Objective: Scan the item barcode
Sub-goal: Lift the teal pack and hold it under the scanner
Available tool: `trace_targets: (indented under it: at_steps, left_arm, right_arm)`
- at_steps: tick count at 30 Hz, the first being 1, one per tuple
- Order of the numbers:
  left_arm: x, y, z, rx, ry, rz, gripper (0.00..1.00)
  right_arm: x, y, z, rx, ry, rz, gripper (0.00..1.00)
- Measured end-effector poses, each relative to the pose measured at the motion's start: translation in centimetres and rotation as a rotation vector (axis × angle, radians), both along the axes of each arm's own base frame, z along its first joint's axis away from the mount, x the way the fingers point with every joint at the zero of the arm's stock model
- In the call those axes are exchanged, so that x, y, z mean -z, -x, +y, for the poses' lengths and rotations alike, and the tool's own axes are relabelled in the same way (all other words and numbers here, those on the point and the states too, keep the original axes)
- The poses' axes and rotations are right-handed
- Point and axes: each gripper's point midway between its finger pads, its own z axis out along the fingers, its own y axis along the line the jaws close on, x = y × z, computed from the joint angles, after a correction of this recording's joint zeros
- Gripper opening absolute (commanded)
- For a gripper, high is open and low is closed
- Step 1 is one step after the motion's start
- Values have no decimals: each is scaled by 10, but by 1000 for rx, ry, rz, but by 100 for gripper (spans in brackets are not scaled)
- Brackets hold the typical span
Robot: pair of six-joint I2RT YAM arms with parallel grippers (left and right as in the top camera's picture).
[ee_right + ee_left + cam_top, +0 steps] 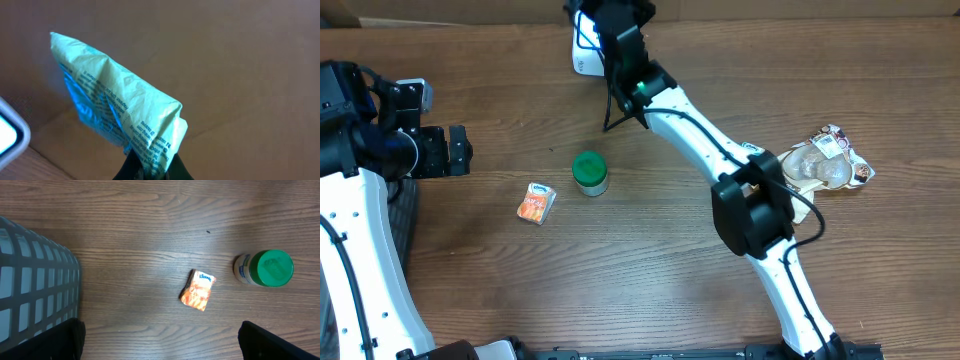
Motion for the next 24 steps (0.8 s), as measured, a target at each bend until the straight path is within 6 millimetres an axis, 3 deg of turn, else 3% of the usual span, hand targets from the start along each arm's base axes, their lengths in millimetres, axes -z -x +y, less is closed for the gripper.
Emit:
trace_targets:
  at_steps: [5,8,24]
  left_arm:
    - [0,0,0,0,0,0,99]
    - [0,0,0,0,0,0,100]
    - [0,0,0,0,0,0,100]
  right_arm:
    - [54,-7,5,-18,198,72,4]
    - [75,-8,6,-23,255,99,4]
    - [65,-10,4,1,260,51,4]
